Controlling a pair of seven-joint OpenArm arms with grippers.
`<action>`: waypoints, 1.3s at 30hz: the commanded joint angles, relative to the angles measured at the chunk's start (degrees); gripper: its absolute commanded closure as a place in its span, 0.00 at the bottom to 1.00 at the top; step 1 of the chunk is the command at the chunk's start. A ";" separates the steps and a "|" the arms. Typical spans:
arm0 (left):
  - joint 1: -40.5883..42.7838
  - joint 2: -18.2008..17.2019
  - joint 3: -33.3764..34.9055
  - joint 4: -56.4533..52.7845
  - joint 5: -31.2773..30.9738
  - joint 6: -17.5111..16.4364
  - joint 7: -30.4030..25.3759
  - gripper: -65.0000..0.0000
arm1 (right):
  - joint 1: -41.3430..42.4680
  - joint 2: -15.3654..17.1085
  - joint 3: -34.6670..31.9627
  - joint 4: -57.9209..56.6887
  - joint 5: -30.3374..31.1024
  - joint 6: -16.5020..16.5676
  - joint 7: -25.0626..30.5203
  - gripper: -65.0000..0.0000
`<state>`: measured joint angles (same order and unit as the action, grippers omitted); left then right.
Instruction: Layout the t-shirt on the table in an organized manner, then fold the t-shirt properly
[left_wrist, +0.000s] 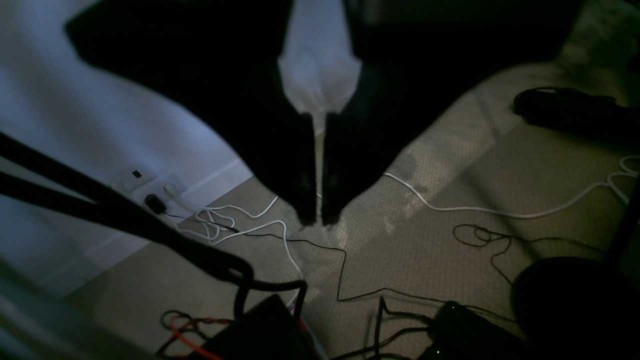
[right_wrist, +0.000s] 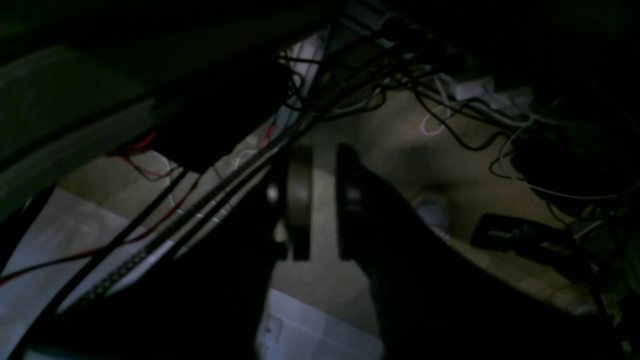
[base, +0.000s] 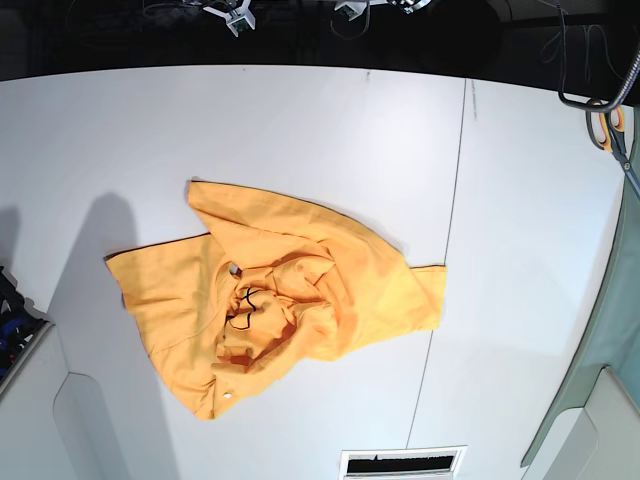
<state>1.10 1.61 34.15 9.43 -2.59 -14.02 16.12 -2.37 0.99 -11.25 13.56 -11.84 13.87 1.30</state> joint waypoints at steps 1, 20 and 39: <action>0.20 0.28 0.00 0.35 -0.15 -0.76 0.46 0.96 | -0.22 0.24 0.13 0.37 0.26 0.07 0.66 0.88; 8.13 -2.16 0.00 12.52 1.57 -0.76 0.44 0.96 | -3.21 0.28 0.11 4.26 0.26 0.07 0.63 0.88; 27.98 -11.02 -26.27 51.08 -1.88 -9.81 0.66 0.78 | -26.14 12.72 0.11 45.48 9.18 11.34 -1.40 0.88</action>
<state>28.77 -9.32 7.86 60.03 -4.12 -23.24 17.26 -27.90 13.58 -11.20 58.57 -3.14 24.47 -1.21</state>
